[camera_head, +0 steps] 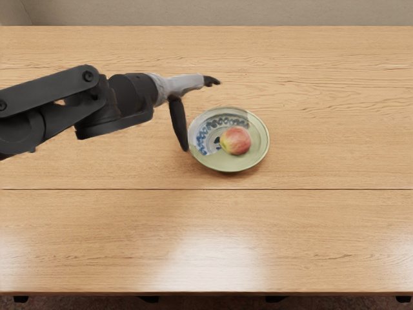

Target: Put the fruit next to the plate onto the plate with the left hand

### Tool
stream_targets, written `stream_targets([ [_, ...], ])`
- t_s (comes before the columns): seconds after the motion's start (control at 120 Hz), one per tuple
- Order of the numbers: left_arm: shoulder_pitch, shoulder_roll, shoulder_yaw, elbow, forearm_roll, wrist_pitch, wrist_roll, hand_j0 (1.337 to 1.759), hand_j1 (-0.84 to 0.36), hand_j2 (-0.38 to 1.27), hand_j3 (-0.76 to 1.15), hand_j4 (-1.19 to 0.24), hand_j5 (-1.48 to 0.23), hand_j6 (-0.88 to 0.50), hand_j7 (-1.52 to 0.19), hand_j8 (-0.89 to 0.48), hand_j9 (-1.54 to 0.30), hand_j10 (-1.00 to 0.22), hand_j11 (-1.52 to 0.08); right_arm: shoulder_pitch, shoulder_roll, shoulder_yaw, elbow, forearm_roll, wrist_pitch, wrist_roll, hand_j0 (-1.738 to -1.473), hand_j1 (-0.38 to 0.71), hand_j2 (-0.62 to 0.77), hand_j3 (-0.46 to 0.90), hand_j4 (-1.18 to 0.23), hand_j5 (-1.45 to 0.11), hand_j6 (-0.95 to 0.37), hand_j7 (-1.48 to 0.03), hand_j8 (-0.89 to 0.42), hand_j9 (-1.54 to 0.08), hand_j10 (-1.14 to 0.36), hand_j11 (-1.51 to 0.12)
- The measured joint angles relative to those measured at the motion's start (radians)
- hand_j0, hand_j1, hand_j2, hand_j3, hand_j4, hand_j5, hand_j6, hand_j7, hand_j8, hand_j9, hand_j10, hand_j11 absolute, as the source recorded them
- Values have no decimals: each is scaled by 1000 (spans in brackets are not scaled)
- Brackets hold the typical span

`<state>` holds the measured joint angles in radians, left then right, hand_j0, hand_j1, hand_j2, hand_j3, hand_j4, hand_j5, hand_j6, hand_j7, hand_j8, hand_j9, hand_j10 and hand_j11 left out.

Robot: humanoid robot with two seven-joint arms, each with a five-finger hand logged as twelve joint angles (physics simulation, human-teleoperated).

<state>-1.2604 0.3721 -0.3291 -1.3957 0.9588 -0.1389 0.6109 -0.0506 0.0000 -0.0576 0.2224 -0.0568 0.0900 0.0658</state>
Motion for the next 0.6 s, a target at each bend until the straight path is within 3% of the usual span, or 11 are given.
stream_targets([
  [0.225,21,250,-176,-41,-514,-329,0,1658,331,6,0,-17,-25,-13,-25,-13,-26,-18,-26,0,0,0,0,0,0,0,-1658,-331,-3,0,-15,-20,-15,-20,-15,-20,-15,-20],
  [0.275,101,286,-203,-43,-605,-383,0,1658,334,5,0,-13,-20,-11,-20,-10,-21,-14,-21,0,0,-1,0,0,0,0,-1658,-331,-3,0,-15,-20,-15,-20,-15,-20,-15,-20],
  [0.333,157,323,-253,-45,-670,-422,0,1658,337,4,0,-11,-16,-9,-16,-9,-16,-12,-16,0,0,0,0,0,0,0,-1658,-331,-3,0,-15,-20,-15,-20,-15,-20,-15,-20],
  [0.4,173,365,-289,-52,-725,-445,0,1658,340,3,0,-9,-12,-8,-12,-7,-13,-9,-13,0,0,0,0,0,0,-1,-1658,-331,-3,0,-15,-20,-15,-20,-15,-20,-15,-20],
  [0.533,206,564,-318,-81,-833,-465,0,1658,343,2,0,-6,-8,-5,-8,-5,-8,-6,-8,0,0,-1,0,0,0,0,-1658,-331,-3,0,-15,-20,-15,-20,-15,-20,-15,-20],
  [0.6,215,584,-321,-88,-860,-468,0,1658,344,2,0,-5,-7,-5,-7,-4,-7,-5,-7,0,0,-1,0,0,0,0,-1658,-331,-3,0,-15,-19,-15,-20,-15,-20,-15,-20],
])
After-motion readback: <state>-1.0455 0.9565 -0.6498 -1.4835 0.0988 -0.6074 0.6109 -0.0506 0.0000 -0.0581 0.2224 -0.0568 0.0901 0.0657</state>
